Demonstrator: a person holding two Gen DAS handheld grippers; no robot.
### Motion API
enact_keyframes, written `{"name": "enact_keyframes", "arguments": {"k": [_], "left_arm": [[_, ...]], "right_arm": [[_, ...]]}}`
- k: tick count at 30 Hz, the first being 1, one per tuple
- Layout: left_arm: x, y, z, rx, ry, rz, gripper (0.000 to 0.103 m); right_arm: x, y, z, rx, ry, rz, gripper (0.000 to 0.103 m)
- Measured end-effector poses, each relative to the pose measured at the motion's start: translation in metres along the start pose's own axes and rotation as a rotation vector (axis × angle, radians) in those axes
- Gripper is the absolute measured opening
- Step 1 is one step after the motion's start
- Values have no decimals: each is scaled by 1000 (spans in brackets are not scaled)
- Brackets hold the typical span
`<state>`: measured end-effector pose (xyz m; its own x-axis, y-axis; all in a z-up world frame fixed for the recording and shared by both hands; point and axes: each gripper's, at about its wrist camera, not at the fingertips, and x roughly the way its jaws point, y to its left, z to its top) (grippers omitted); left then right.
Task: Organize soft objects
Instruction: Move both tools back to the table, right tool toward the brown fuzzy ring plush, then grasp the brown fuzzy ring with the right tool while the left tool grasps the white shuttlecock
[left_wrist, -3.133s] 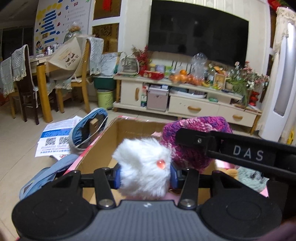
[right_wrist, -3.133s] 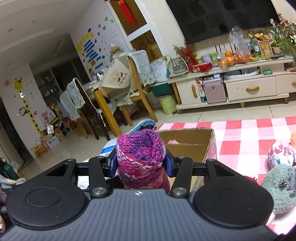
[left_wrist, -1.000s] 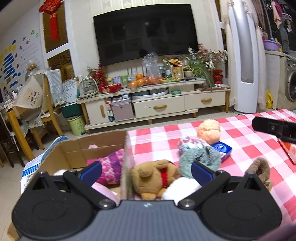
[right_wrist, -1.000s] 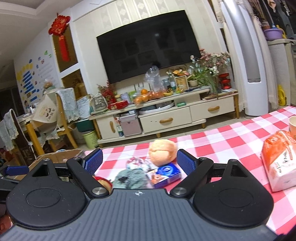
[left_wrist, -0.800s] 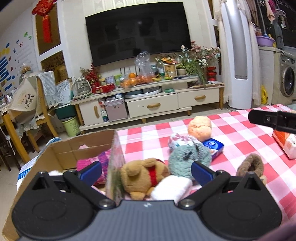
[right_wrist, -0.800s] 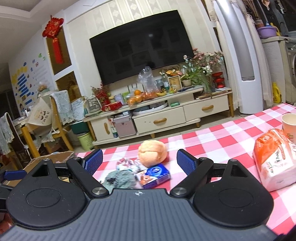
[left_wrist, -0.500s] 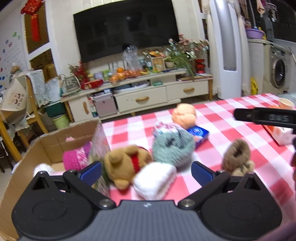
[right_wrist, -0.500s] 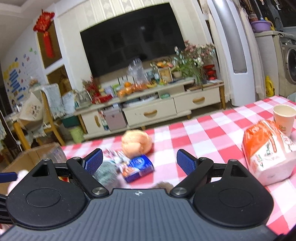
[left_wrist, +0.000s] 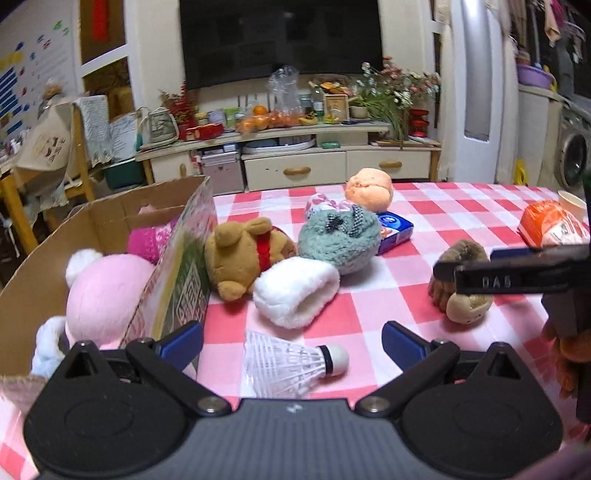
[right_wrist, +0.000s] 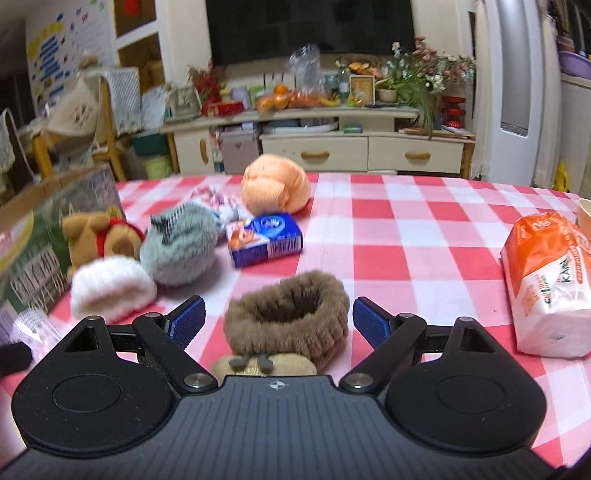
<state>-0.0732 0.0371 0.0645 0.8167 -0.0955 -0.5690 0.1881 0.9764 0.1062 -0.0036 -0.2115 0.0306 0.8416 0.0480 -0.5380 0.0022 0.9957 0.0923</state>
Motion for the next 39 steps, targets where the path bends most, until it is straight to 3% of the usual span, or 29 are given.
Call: {"name": "enact_keyframes", "arguments": {"k": [6,18,25,28,33,37,39], "left_arm": [[6,3,-4,-67,2,15,102],[12,-12,-11,-14,-7,57,102],[28,-12,-15,-29,59,66,102],[30,-10,-14,-64,58,37,91],[39,-8,-10,-102,75,11,85],[49,-11,-11,-99,116,5,68],[53,-12,-12,-94,138,-6,67]], "right_arm": [[13,-7,-7,-11,49,-19,103],[27,-9,-7,-23,80,-15,103],[31,-12,-5,-32,88,-13,103],[33,-13,-4,-29,85,-15,103],[38,-15,-3,-31,94,-6,103],[41,-16,-2,-41,101,-2,103],[42,-16,-1,-41,102,-1,103]]}}
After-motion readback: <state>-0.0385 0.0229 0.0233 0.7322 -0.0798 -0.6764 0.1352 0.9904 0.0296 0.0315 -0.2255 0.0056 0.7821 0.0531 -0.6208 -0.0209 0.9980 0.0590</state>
